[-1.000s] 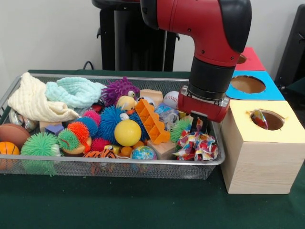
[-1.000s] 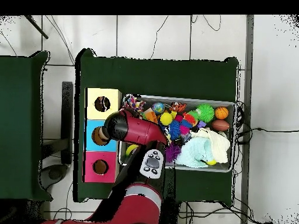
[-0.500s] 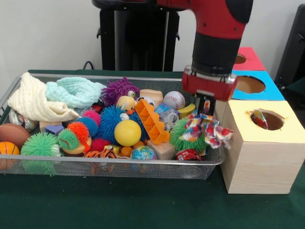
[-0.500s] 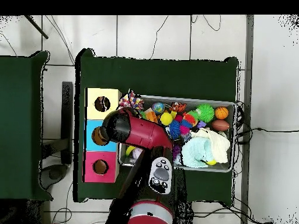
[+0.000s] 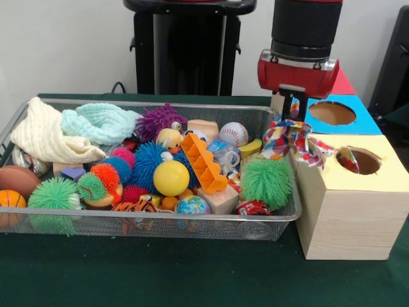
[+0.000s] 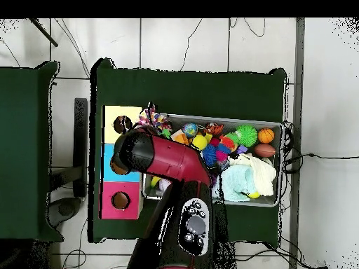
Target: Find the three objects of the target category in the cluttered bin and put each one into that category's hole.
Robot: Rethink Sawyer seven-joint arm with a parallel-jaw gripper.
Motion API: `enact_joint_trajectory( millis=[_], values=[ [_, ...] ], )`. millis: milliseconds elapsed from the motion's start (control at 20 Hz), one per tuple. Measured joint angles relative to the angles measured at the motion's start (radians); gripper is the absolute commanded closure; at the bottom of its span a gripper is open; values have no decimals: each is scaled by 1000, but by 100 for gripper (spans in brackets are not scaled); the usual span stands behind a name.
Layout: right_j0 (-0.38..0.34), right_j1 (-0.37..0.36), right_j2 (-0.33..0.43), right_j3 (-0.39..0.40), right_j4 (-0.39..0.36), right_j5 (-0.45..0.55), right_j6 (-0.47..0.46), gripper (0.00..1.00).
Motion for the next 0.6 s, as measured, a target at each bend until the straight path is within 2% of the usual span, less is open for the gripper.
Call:
enact_joint_trajectory(
  millis=[350, 600],
  values=[
    [19, -11, -5, 0, 0, 23, 0, 100],
    [57, -39, -20, -3, -1, 117, 0, 100]
  ],
)
